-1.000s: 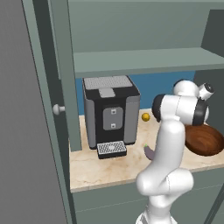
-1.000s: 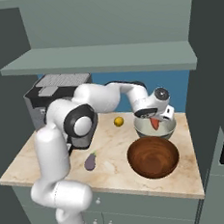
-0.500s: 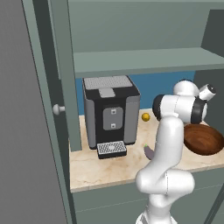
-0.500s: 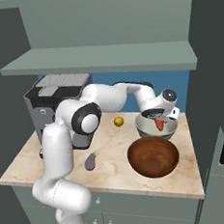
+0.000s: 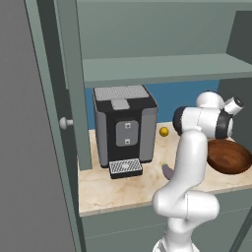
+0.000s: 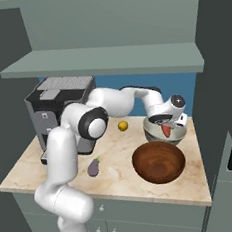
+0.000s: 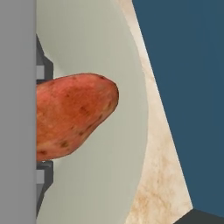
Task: Pick both bowls and place them on the counter. Then place the eggplant in one bowl and place the sweet potato in the other bowl.
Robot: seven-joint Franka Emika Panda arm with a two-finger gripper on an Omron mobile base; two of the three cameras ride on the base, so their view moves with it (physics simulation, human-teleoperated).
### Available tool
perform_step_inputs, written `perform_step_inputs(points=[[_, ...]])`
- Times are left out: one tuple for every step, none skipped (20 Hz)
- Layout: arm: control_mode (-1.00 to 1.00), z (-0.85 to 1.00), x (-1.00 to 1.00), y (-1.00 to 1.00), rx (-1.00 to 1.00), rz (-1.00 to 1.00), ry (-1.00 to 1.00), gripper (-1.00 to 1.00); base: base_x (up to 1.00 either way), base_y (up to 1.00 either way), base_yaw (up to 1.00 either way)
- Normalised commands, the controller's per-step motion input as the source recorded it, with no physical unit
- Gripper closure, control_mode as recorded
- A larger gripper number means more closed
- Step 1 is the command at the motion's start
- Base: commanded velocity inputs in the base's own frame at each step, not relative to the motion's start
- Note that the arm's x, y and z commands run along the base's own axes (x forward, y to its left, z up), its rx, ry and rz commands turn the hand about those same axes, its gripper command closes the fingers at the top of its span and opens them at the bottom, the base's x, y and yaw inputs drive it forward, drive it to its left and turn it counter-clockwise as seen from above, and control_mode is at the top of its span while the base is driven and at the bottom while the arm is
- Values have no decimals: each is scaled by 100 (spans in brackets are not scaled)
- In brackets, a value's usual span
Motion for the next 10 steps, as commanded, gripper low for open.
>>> perform_step_inputs(points=[[-100,-4,0,4,-3,0,0,100,0,0,0],[-100,-5,0,6,-3,0,0,-100,0,0,0],[-100,-4,0,5,-4,0,0,-100,0,0,0],[-100,-4,0,5,-4,0,0,-100,0,0,0],[-100,0,0,0,-3,0,0,-100,0,0,0],[-100,0,0,1,-3,0,0,-100,0,0,0],[-100,0,0,2,-3,0,0,-100,0,0,0],[-100,0,0,7,-4,0,0,-100,0,0,0],[-100,0,0,11,-5,0,0,-100,0,0,0],[-100,0,0,15,-5,0,0,-100,0,0,0]])
